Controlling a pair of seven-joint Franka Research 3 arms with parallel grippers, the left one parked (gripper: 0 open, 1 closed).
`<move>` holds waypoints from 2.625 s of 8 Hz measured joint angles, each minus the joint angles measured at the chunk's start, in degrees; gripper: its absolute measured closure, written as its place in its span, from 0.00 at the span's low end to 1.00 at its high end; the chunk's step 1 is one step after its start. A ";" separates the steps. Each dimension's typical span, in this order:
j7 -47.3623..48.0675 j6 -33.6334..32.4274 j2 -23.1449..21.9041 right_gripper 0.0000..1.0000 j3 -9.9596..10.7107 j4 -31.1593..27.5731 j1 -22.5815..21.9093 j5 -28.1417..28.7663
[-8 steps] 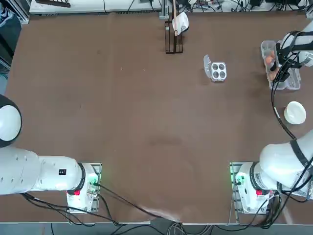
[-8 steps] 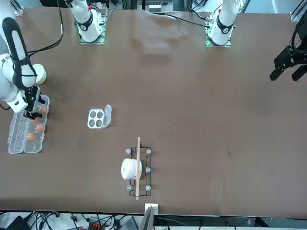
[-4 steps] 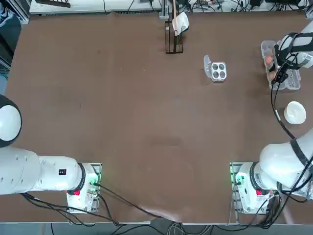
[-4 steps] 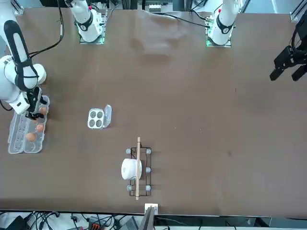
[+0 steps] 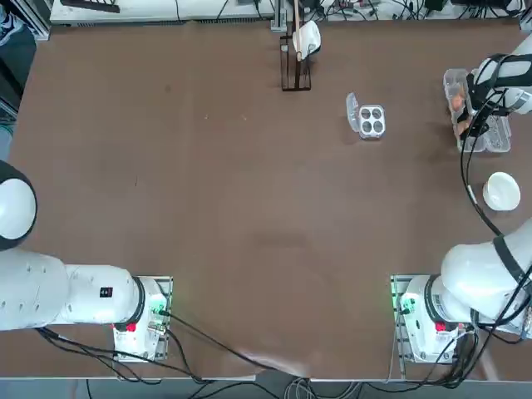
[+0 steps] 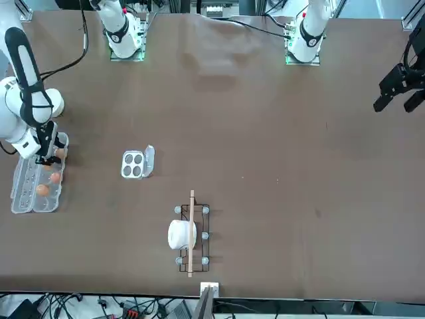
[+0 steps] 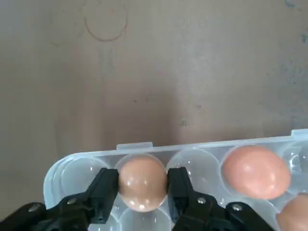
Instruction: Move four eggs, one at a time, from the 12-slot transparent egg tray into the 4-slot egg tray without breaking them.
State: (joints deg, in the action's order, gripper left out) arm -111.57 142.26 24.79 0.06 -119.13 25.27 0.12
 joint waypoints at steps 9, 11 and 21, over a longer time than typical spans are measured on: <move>1.81 -10.79 -9.58 0.41 -0.14 1.32 -0.06 3.50; 7.82 -16.74 -14.39 0.41 -0.38 1.47 -1.46 3.64; 71.29 -21.32 -17.68 0.41 -1.18 -0.61 -31.70 4.08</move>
State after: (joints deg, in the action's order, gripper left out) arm -40.27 120.94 7.10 -1.12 -119.74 -6.43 4.20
